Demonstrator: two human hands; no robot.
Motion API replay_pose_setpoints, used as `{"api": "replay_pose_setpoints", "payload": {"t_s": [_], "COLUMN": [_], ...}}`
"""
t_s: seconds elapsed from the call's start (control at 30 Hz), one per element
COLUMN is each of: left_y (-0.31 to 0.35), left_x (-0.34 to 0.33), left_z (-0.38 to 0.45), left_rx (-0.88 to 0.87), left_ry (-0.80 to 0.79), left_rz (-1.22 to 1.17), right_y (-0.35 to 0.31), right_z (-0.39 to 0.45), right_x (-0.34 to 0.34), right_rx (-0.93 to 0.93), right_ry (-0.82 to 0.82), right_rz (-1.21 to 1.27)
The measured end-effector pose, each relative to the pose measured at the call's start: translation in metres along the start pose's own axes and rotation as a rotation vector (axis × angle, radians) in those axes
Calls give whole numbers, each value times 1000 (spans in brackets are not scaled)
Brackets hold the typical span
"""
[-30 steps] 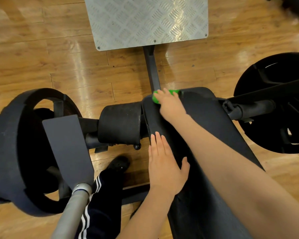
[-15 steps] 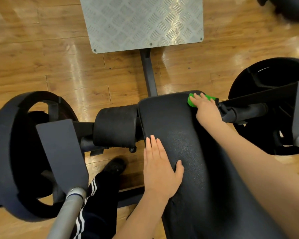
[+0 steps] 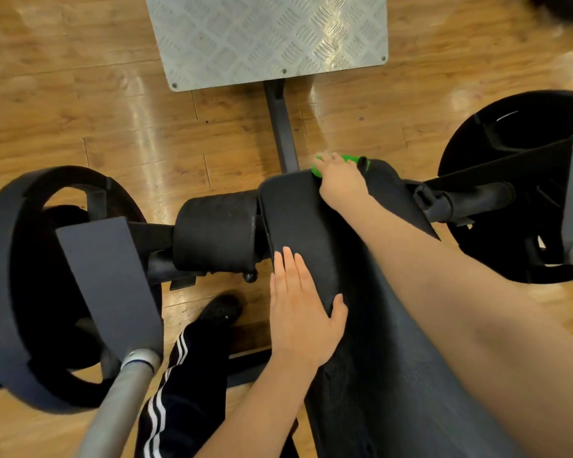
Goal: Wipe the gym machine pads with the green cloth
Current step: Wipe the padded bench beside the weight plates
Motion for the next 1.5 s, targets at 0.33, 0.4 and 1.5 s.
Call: {"api": "replay_pose_setpoints", "payload": {"t_s": [0.33,0.4,1.5], "left_y": [0,1,17], "left_x": [1,1,8], "left_z": [-2,-3,-21], "left_rx": [-19,-18,4], "left_ry": [23,20,-70], "left_rz": [8,6,211], "right_y": [86,94,104], "right_z": [-30,-44,-271], "right_x": [0,-5,-31], "right_rx": [-90,-119,-361], "right_ry": [-16,16,36], "right_rz": [74,107,298]}}
Point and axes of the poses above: each hand's wrist, its own z-axis towards the middle knuckle, its own x-axis out of the back of the hand, y = z × x, the point moved 8 cm from there along z, towards the middle knuckle, and after that the axes turned 6 degrees about -y, right-handed, at the moved point
